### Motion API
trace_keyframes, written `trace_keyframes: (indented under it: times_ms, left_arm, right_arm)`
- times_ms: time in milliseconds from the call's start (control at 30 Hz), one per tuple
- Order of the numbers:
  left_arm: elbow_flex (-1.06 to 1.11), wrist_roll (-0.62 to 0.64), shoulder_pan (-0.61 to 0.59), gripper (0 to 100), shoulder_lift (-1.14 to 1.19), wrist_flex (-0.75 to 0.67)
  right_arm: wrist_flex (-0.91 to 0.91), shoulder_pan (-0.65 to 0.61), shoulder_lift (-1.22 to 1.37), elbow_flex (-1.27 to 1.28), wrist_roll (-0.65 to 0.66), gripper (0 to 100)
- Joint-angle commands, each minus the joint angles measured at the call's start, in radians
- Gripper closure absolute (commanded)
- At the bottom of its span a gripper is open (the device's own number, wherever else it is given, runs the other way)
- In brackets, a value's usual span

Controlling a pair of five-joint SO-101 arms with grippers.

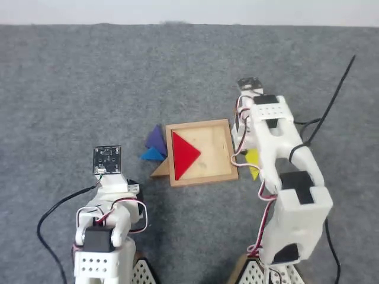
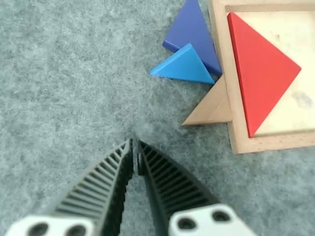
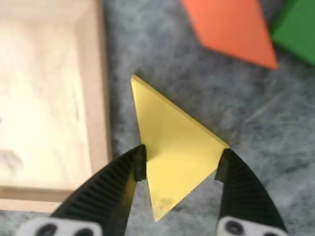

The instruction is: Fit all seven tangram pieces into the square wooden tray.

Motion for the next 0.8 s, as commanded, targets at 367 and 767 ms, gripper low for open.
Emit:
trace_keyframes:
  times_ms: [367,767]
  left_arm:
    - [-0.012,-0.009,-0.006,99,-0.020,0.002]
    - [-0.012,-0.009,-0.006,99,-0.020,0.002]
  right_arm:
    - [-0.022,0.048,-0.246,0.091,0.109,76.4]
    - [-0.047,0.059,-0.031,-0.026,0.147,76.4]
